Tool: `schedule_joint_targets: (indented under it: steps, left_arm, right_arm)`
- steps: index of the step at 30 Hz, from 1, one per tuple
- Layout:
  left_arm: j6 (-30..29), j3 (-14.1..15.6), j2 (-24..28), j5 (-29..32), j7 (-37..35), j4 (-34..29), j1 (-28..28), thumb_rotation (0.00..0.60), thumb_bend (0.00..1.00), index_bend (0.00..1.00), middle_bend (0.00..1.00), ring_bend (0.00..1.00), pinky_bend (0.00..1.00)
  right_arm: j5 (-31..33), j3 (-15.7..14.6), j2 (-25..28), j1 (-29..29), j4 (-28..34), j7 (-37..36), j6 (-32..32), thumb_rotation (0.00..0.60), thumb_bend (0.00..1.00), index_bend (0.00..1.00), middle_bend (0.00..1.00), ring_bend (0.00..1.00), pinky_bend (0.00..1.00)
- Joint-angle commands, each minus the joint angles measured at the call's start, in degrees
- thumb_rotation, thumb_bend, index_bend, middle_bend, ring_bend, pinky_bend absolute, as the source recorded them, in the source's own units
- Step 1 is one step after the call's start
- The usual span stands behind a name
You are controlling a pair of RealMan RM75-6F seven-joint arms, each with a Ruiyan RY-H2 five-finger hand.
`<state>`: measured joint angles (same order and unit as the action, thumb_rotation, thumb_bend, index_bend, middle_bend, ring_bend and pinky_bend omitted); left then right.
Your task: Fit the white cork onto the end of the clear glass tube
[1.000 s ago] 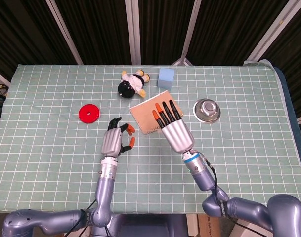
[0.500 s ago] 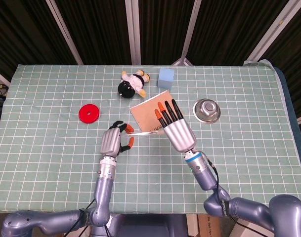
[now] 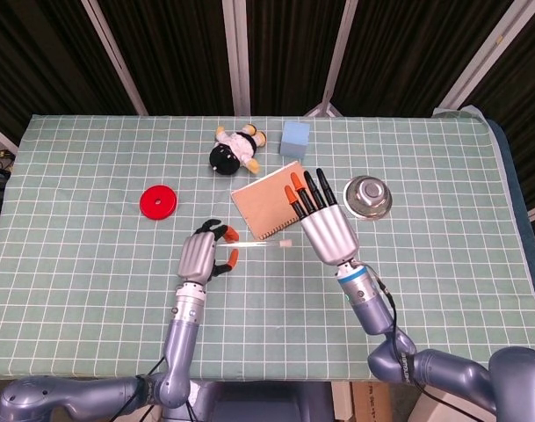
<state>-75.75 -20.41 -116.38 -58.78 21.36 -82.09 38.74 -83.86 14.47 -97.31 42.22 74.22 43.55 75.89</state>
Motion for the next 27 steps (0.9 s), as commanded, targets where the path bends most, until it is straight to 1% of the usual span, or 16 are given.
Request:
schedule_joint_targets:
  steps: [1, 9, 17, 27]
  left_arm:
    - [0.34, 1.23, 0.47, -0.49, -0.27, 0.01, -0.78, 0.600, 0.77, 0.51, 0.49, 0.20, 0.29]
    - [1.17, 3.83, 0.68, -1.34, -0.65, 0.56, -2.21, 0.600, 0.77, 0.51, 0.49, 0.20, 0.29]
    - [1.32, 5.53, -0.09, -2.52, -0.24, 1.88, -3.03, 0.600, 0.77, 0.51, 0.49, 0.20, 0.29]
    - [2.08, 6.42, -1.01, -3.08, 0.59, 3.62, -3.74, 0.600, 0.77, 0.51, 0.49, 0.20, 0.29]
  right_arm:
    - [0.24, 0.33, 0.89, -0.33, 0.78, 0.07, 0.35, 0.600, 0.39, 0.14, 0.07, 0.00, 0.00]
    - [0.49, 0.84, 2.98, -0.87, 3.34, 0.63, 0.94, 0.600, 0.39, 0.14, 0.07, 0.00, 0.00]
    - [0.83, 1.36, 4.45, -1.20, 5.81, 1.16, 1.42, 0.600, 0.39, 0.14, 0.07, 0.00, 0.00]
    - [1.01, 1.51, 6.08, -1.74, 8.56, 1.74, 1.93, 0.600, 0.39, 0.14, 0.07, 0.00, 0.00]
